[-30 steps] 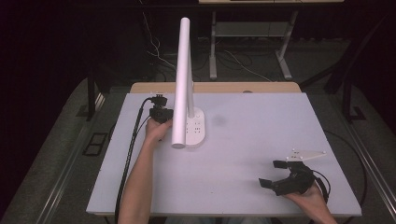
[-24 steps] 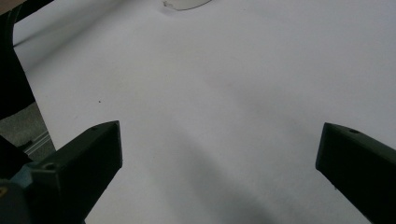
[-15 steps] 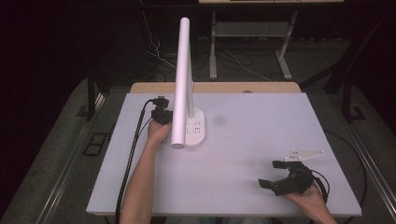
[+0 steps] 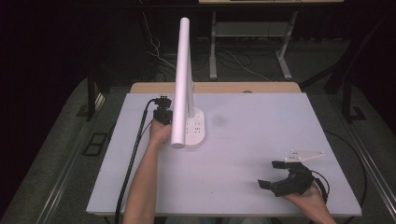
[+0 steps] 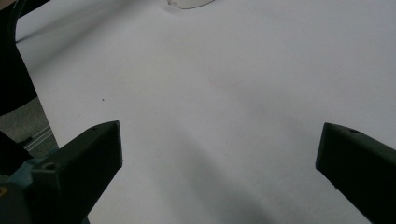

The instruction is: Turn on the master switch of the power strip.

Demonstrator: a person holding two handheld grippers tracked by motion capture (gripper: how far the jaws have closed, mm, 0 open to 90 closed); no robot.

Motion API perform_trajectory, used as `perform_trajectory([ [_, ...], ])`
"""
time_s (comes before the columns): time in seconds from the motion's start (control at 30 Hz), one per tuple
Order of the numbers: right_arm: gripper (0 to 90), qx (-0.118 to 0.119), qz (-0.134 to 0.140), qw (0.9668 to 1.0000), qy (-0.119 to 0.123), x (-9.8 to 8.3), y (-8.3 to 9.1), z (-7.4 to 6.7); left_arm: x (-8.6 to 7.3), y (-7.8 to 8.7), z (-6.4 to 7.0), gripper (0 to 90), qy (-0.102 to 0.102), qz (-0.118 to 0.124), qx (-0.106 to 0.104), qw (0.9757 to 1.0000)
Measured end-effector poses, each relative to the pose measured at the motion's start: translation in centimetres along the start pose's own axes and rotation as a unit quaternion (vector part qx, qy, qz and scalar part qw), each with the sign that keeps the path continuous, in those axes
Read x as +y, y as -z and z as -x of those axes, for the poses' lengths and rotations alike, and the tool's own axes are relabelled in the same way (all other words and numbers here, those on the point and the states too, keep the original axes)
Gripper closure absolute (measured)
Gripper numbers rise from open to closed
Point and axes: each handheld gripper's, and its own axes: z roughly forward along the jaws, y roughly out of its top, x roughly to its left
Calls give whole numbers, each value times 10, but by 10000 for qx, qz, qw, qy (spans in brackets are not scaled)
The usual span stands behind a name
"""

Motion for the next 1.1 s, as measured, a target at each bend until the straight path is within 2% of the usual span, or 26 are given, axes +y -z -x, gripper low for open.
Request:
perform_trajectory([
  [0.17,1,-1,0,10000,0,0,0,0,0,-1,0,900,-7,-22,36,10000],
  [0.4,1,-12,21,10000,1,0,2,1,0,-2,-1,900,90,-2,-2,10000],
  [0.53,1,-20,27,10000,-7,0,2,2,2,-2,3,900,-62,-85,134,9999],
  [0.6,0,-22,24,10000,-7,0,3,2,2,-2,2,900,-9,-115,112,9999],
  [0.9,1,-34,37,10000,-22,0,3,3,-1,-2,-1,900,173,27,-1,9998],
  [1.1,1,-35,47,10000,-31,0,4,3,-3,-2,2,900,134,120,104,9998],
])
